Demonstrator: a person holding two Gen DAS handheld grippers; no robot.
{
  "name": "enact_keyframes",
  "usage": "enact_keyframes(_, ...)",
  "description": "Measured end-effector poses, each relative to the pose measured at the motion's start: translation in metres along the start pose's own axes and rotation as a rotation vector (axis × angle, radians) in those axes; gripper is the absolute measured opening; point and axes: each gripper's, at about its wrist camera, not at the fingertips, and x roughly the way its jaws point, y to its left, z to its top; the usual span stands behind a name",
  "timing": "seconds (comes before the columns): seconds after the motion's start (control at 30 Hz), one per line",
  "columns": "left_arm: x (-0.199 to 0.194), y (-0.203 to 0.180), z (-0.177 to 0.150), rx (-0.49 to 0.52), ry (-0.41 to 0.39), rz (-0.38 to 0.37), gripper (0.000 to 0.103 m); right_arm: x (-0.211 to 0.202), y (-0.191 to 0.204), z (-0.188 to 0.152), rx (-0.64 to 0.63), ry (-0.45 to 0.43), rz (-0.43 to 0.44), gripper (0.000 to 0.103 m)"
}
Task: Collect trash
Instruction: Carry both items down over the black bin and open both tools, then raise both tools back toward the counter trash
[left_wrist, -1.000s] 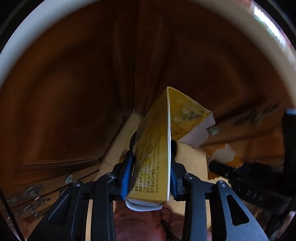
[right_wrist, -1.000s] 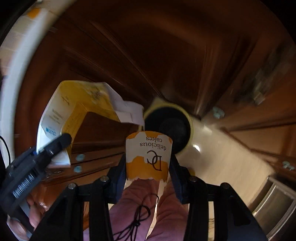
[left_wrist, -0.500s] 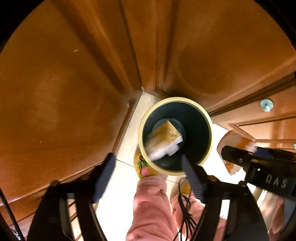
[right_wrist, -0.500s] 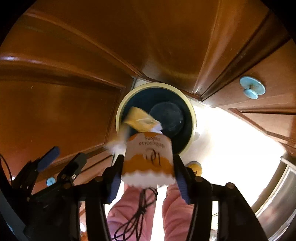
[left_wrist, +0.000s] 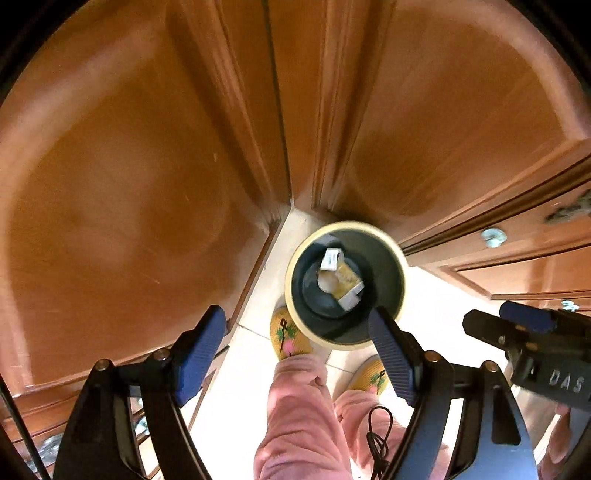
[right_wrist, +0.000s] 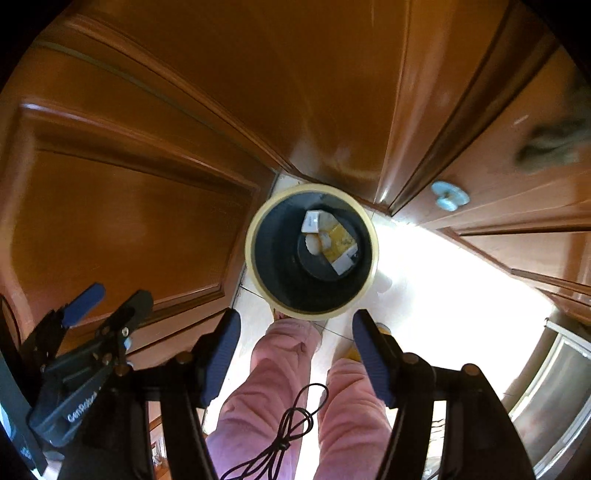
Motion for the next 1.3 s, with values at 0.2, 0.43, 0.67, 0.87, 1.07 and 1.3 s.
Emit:
enact_keyframes(0.2, -0.086, -0.01, 0.013, 0.028, -0.108, -0.038, 0.078, -0.091, 0.017, -0.019, -0.073, -0.101, 0.027, 0.063)
enact_keyframes(0.43, -0.196, -0.018, 0.031, 0.056, -0.24, -0.07, 0.082, -0.197, 0.037, -0.037, -0.177, -0.281, 0.043, 0.063)
enact_keyframes(0.67, -0.275, -0.025, 0.066, 0.078, -0.408, -0.055, 0.09, -0.271, 0.034, -0.039, -0.183, -0.48, 0.05, 0.063)
enact_keyframes(0.87, -0.301, -0.031, 0.113, 0.104, -0.45, -0.066, 0.09, -0.319, 0.02, -0.026, -0.147, -0.567, 0.049, 0.063)
enact_keyframes(1.07, -0.302, -0.05, 0.155, 0.172, -0.466, -0.06, 0.091, -0.344, -0.004, -0.004, -0.064, -0.622, 0.043, 0.063)
enact_keyframes(1.3, -0.268, -0.065, 0.223, 0.258, -0.441, -0.032, 0.091, -0.344, -0.017, 0.026, 0.022, -0.622, 0.063, 0.063)
